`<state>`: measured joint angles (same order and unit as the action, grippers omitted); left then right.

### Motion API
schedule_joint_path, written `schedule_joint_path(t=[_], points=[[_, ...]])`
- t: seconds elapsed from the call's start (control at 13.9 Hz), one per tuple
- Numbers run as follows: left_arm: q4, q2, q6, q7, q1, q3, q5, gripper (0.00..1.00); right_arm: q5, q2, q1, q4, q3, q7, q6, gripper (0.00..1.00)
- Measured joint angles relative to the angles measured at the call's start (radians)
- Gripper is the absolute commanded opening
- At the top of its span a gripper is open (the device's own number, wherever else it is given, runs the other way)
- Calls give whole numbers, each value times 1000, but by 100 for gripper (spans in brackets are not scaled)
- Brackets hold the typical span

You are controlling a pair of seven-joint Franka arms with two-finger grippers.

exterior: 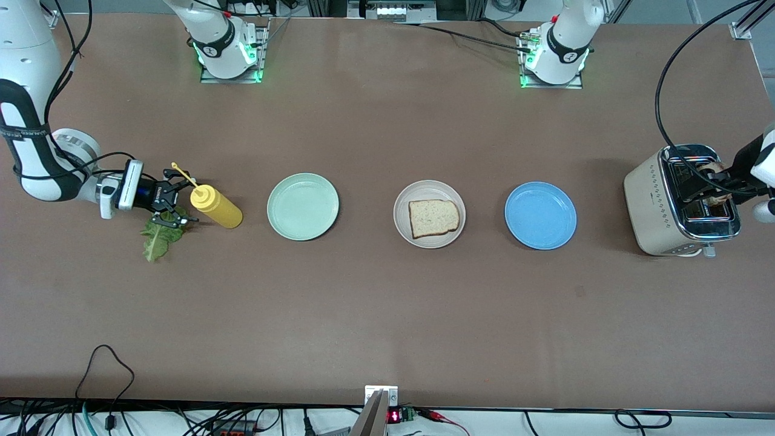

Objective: Make sandwich in beige plate with both arms
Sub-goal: 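Grasp the yellow squeeze bottle with the right gripper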

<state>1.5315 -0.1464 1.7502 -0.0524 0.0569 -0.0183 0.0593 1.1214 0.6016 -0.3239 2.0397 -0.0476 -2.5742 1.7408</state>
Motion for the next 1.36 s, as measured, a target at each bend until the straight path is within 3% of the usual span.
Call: schedule_joint_path(t=[0.5,1.36], points=[[0,-16,26,0,2,3,0,100,1,8,1,-1,16,-16,0,100],[0,-16,31,0,11,4,0,100,82,21,27,-2,42,-16,3,100]])
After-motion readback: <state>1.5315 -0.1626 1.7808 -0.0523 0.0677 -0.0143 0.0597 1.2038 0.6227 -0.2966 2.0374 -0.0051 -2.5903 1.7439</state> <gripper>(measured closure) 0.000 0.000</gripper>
